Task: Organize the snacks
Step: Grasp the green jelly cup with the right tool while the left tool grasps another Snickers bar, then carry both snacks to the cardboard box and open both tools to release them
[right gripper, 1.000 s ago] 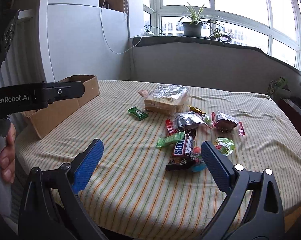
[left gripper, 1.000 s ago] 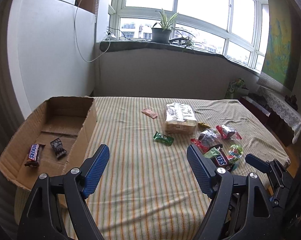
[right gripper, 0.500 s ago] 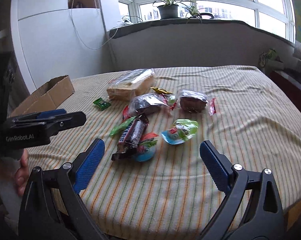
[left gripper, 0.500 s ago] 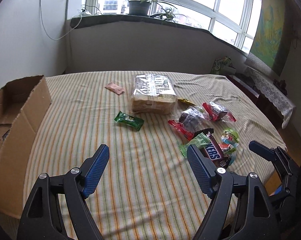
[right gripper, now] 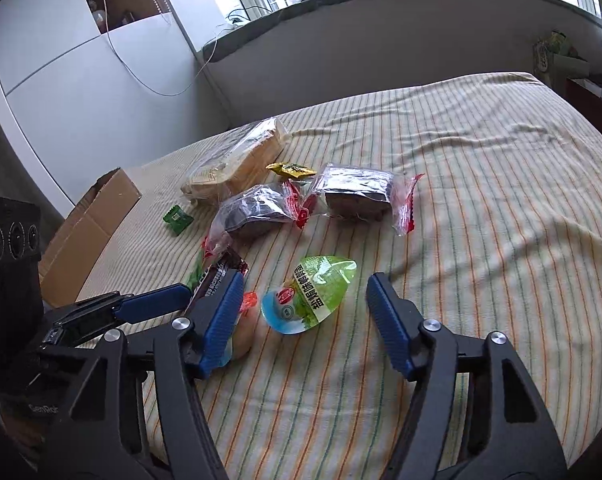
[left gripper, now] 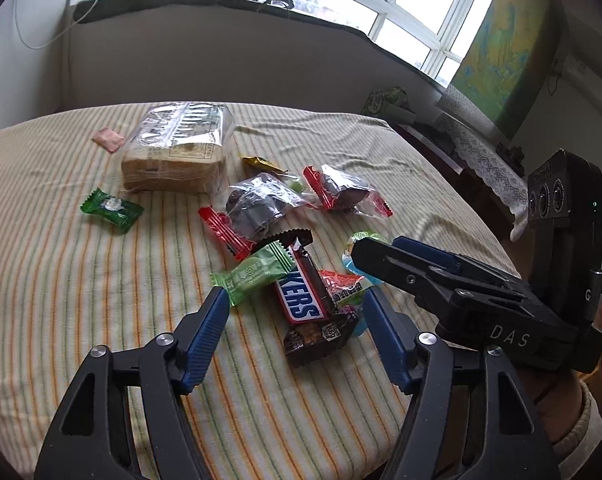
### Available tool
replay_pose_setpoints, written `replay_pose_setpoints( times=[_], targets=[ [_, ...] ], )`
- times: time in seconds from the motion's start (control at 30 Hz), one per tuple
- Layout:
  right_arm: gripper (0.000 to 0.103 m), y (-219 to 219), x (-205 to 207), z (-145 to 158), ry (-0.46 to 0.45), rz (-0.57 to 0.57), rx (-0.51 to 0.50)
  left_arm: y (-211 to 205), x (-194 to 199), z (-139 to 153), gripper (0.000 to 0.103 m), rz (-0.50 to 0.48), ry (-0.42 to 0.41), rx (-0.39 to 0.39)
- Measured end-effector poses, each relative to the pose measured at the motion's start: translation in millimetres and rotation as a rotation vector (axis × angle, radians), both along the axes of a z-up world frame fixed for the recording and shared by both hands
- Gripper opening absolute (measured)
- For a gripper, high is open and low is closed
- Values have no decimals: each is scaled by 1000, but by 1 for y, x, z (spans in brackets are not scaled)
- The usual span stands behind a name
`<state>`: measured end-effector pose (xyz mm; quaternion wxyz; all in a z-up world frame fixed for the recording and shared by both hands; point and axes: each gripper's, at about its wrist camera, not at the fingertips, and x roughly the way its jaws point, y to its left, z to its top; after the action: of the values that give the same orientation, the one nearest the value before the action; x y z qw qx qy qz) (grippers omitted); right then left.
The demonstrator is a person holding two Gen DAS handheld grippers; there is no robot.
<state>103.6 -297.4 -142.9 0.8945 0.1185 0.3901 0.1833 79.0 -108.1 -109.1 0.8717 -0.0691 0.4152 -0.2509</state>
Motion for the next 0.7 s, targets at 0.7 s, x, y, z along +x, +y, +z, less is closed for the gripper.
replay_pose_setpoints(
  times=[0.7],
  targets=[
    [26, -18, -23, 9, -58, -74, 13, 17, -9, 9, 27, -6, -24, -70]
  ],
)
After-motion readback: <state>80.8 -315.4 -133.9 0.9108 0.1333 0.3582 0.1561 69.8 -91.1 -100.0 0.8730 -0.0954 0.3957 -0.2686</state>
